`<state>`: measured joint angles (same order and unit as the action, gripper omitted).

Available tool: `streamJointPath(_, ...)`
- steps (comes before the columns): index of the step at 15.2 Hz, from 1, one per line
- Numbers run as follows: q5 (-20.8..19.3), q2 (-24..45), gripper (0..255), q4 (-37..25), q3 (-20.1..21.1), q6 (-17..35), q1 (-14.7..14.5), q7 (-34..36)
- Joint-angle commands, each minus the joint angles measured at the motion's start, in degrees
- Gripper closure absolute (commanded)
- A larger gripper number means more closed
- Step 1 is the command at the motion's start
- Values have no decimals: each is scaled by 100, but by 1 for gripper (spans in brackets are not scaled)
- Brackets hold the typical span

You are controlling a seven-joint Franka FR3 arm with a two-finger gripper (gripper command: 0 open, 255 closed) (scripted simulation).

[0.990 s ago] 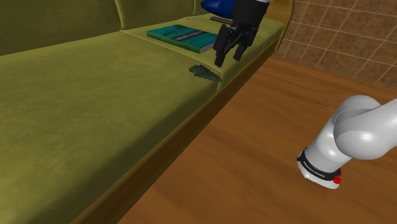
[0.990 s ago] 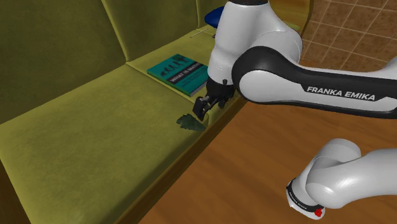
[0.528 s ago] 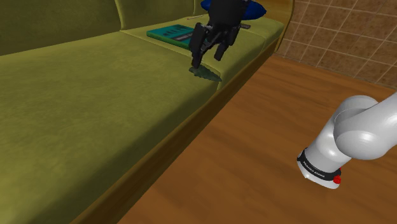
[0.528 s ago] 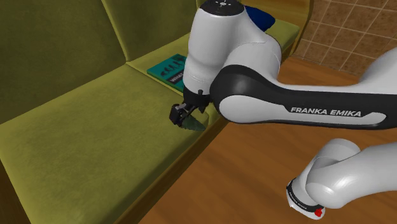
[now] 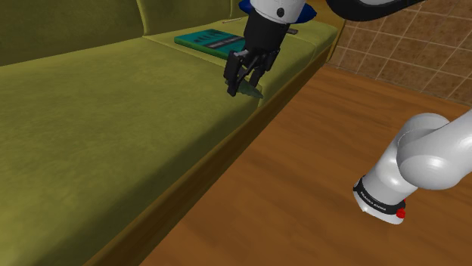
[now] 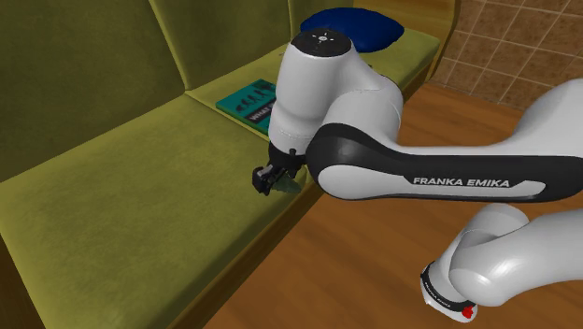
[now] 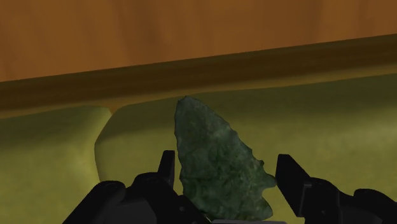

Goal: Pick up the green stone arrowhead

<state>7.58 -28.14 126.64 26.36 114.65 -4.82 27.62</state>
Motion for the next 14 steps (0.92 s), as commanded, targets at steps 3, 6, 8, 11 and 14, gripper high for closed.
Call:
streamJointPath(3,2,-1,255,17,4,18,-2,3)
streamJointPath(6,2,0,255,16,4,18,-2,3)
streamJointPath(8,2,0,255,16,4,18,-2,3)
streamJointPath(11,-9,-4,255,-138,-22,-140,7,-7)
streamJointPath(14,-31,14,255,-381,-48,-367,23,-12)
